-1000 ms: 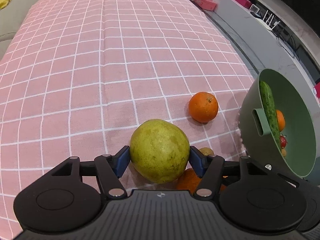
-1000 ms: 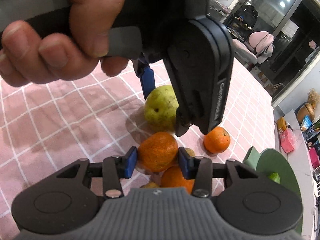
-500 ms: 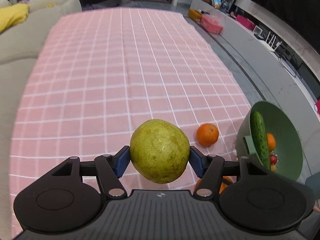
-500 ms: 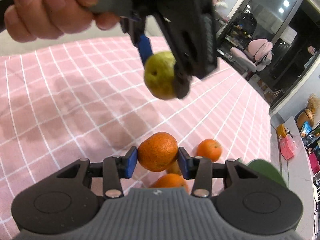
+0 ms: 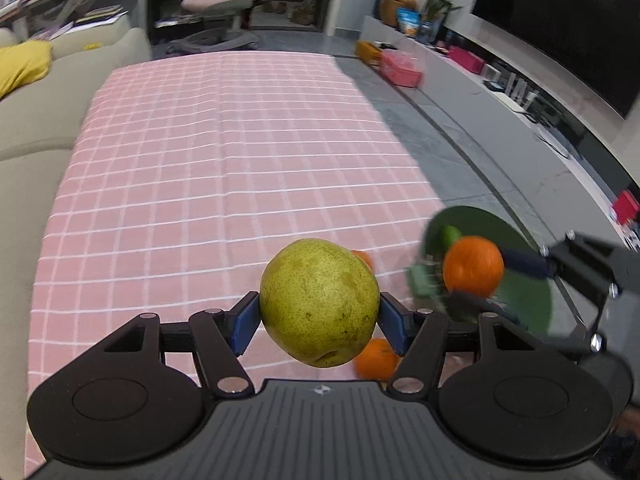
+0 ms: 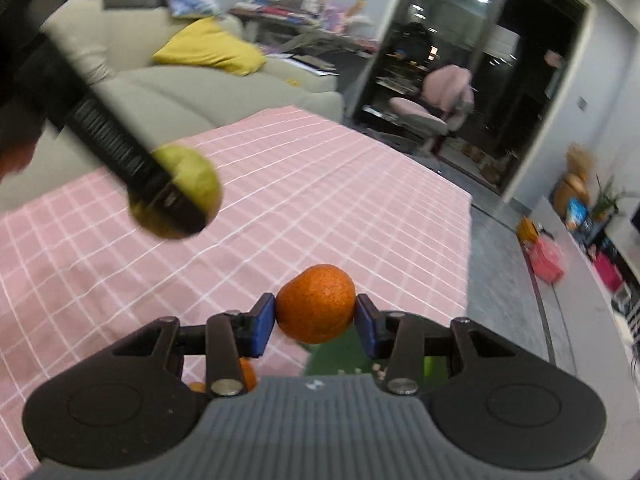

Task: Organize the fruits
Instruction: 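Carry the pear and orange into the green colander and open both tools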

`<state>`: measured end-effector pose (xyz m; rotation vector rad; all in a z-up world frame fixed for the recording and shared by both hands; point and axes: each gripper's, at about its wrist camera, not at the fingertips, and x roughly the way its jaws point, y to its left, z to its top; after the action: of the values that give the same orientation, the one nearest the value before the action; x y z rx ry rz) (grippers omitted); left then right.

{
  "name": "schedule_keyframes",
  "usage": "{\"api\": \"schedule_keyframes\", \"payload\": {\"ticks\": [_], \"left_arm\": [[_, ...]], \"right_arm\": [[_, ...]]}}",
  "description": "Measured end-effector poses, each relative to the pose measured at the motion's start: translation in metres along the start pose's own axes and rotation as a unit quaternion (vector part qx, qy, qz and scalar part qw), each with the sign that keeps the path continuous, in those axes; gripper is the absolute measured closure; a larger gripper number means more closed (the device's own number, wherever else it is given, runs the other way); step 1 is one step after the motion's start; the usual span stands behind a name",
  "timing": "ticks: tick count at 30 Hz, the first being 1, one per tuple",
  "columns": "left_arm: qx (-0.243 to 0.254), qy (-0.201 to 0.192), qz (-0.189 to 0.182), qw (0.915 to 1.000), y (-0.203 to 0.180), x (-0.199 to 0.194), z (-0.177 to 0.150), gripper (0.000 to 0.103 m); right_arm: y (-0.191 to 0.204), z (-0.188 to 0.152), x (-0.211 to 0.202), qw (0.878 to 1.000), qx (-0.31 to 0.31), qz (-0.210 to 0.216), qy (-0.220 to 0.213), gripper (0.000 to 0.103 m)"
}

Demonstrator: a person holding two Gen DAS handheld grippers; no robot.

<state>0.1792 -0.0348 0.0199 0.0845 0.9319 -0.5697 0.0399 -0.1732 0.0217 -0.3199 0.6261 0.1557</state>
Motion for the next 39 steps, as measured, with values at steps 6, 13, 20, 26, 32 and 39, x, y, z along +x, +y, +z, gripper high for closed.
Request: {"api": "schedule_keyframes", "payload": {"ticks": [6, 13, 20, 26, 32, 39], "left_arm": [[0.035, -0.003, -0.019, 0.9992, -0.041, 0.009, -0.003, 0.031], [0.090, 0.009, -0.024, 0.9956, -0.094, 0.036, -0.012, 0.031], [0.161, 0.020, -0.010, 0.9867, -0.135, 0.066, -0.018, 0.031], [0.181, 0.030, 0.006, 0.9829, -0.149, 0.083, -0.022, 0.031], [0.194, 0.042, 0.019, 0.9800, -0.155, 0.097, -0.027, 0.031], [0.205, 0.066, 0.037, 0.9758, -0.164, 0.113, -0.024, 0.031]], "right_arm": [[-0.059, -0.007, -0.017, 0.995, 0.094, 0.017, 0.003, 0.062], [-0.116, -0.020, -0.019, 0.981, 0.192, 0.028, 0.017, 0.062], [-0.142, -0.036, 0.000, 0.948, 0.302, 0.078, 0.067, 0.062], [-0.145, -0.040, 0.025, 0.926, 0.345, 0.123, 0.095, 0.062], [-0.151, -0.042, 0.049, 0.908, 0.376, 0.144, 0.116, 0.062], [-0.153, -0.050, 0.066, 0.895, 0.399, 0.146, 0.135, 0.062]]}}
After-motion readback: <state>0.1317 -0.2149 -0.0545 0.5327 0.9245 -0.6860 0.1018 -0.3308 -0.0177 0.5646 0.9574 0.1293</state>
